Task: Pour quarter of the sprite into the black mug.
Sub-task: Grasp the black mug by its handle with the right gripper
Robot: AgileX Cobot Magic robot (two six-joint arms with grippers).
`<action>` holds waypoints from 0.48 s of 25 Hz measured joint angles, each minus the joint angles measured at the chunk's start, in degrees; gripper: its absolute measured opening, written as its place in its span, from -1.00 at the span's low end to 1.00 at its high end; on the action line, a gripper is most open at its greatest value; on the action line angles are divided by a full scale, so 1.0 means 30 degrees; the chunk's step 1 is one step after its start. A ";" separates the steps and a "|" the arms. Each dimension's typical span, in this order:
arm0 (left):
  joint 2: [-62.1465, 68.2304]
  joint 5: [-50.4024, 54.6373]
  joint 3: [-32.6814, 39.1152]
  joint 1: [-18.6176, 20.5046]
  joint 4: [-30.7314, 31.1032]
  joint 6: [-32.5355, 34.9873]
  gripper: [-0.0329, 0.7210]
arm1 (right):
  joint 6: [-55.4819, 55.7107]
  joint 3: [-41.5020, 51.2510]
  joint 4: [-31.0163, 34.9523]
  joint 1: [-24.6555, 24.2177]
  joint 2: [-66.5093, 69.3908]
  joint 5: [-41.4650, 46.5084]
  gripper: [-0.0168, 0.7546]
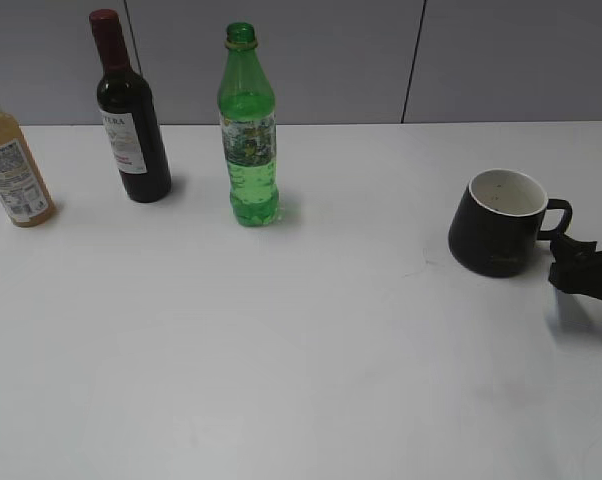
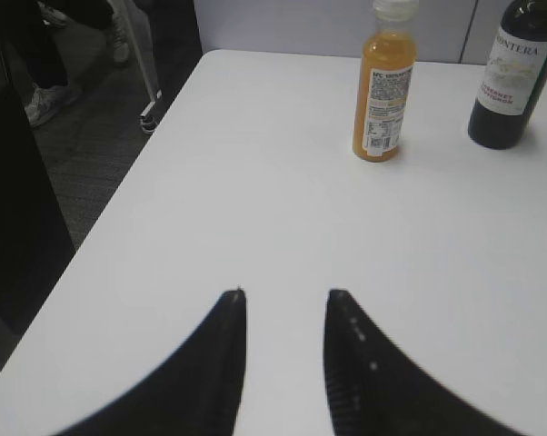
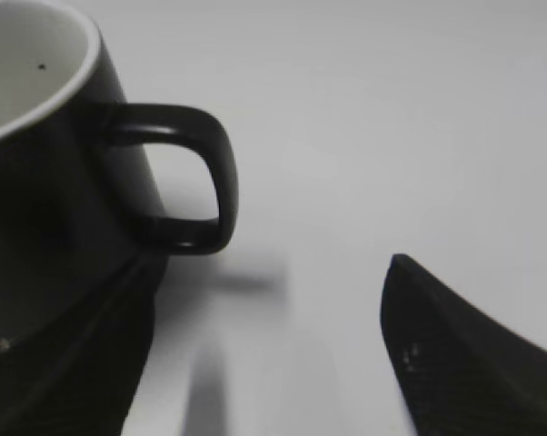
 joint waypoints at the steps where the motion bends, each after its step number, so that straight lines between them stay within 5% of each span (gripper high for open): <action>1: 0.0000 0.0000 0.0000 0.0000 0.0000 0.0000 -0.29 | 0.0000 -0.0122 0.0000 0.0000 0.0000 0.0000 0.58; 12: 0.0000 0.0000 0.0000 0.0000 0.0000 0.0000 -0.29 | 0.0017 -0.1002 0.0035 0.0000 0.0072 -0.0049 0.58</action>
